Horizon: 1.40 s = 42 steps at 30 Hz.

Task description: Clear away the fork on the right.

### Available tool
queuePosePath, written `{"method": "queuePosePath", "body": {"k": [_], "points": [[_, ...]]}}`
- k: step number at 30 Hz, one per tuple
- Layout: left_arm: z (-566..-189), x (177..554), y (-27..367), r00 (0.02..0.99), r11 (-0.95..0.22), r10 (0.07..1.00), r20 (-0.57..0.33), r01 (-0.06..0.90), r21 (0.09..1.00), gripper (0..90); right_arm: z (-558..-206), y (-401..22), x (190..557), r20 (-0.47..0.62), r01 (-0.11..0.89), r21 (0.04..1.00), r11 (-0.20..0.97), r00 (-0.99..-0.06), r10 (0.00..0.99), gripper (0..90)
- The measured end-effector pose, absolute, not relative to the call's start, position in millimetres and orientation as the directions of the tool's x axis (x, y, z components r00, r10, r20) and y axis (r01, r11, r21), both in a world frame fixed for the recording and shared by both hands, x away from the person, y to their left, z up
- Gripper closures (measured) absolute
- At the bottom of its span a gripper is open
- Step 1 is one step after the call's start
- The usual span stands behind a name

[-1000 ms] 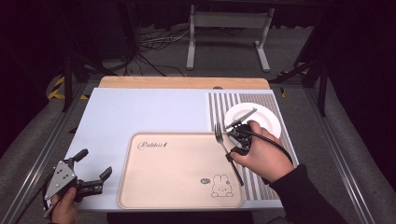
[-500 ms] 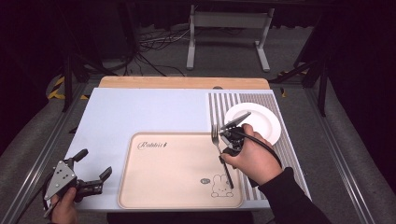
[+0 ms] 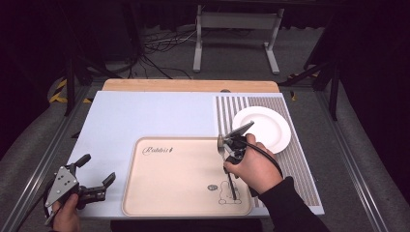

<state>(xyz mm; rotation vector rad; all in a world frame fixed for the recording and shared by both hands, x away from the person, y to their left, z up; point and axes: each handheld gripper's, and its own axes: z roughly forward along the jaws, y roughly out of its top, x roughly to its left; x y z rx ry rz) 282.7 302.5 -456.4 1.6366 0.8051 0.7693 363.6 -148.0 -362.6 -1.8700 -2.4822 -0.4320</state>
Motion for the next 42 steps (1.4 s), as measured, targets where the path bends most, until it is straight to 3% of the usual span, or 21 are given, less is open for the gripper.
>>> {"method": "queuePosePath", "body": {"k": [18,42], "points": [[-456.4,282.8,302.6,0.559,-0.167,0.826,0.075,0.116,0.979,0.1,-388.3,-146.2,369.1,0.151,0.972,0.127,0.200,-0.218,0.964,84.6],[-456.3,282.9,302.5,0.561,-0.169,0.824,0.077,0.114,0.979,0.1,-407.4,-143.9,371.7,0.135,0.976,0.059,0.211,-0.217,0.967,84.5]]}}
